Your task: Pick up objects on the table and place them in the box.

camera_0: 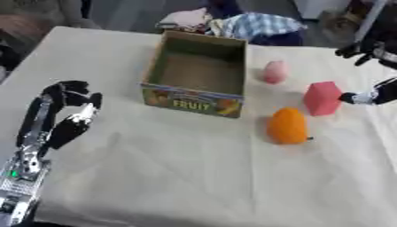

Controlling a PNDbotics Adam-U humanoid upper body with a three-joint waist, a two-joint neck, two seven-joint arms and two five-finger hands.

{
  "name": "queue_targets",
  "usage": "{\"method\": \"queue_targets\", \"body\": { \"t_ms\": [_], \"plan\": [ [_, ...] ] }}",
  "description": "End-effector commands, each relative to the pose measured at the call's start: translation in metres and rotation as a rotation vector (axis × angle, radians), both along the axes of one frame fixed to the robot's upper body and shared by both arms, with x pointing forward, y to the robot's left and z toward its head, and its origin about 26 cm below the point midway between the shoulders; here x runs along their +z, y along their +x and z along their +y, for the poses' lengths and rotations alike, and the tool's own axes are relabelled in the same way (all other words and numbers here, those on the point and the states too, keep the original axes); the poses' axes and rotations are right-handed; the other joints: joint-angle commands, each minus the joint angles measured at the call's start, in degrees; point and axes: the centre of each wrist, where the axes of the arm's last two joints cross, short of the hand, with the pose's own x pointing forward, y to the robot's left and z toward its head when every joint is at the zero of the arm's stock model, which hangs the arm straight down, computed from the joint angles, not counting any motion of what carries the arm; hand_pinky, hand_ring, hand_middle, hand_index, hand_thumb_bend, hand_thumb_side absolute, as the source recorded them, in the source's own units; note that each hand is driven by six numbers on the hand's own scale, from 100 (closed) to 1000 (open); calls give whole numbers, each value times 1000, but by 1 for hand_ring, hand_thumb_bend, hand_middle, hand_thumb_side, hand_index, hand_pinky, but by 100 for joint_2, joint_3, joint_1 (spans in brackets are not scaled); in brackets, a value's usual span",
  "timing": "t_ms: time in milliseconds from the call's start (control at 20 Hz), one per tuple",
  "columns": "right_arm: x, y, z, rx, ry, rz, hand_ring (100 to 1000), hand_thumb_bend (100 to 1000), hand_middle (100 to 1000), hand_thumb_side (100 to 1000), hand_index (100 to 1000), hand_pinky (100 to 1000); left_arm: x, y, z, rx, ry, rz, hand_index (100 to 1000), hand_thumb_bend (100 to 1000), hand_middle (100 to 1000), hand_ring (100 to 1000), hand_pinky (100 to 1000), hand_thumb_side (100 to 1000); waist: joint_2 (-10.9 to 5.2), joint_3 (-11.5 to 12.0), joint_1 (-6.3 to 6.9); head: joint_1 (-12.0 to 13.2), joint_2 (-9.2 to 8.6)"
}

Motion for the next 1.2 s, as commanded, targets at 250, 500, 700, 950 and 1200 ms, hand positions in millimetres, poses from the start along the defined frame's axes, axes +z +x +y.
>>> {"method": "queue_targets", "body": {
  "t_ms": [250,500,700,950,1200],
  "plan": [
    [-5,11,-8,-46,-49,6,903,478,882,296,950,780,8,1,3,-12,21,-17,737,355,609,624,693,457,-73,24,26,-47,66],
    [-15,16,-6,-66,-68,19,905,489,882,293,950,783,8,2,2,-16,19,-16,737,354,610,624,693,457,-71,32,32,-65,77],
    [-22,18,-5,-87,-85,19,903,485,881,292,950,782,7,2,2,-18,18,-15,737,354,610,624,693,457,-74,46,45,-65,77],
    [-30,20,-3,-104,-90,20,902,481,880,298,949,781,7,2,1,-20,16,-16,737,353,610,624,693,457,-79,67,63,-80,77],
    [-34,22,2,-104,-103,16,894,475,877,294,947,778,7,2,0,-24,14,-16,738,352,610,624,693,457,-72,82,70,-95,77]
  ]
}}
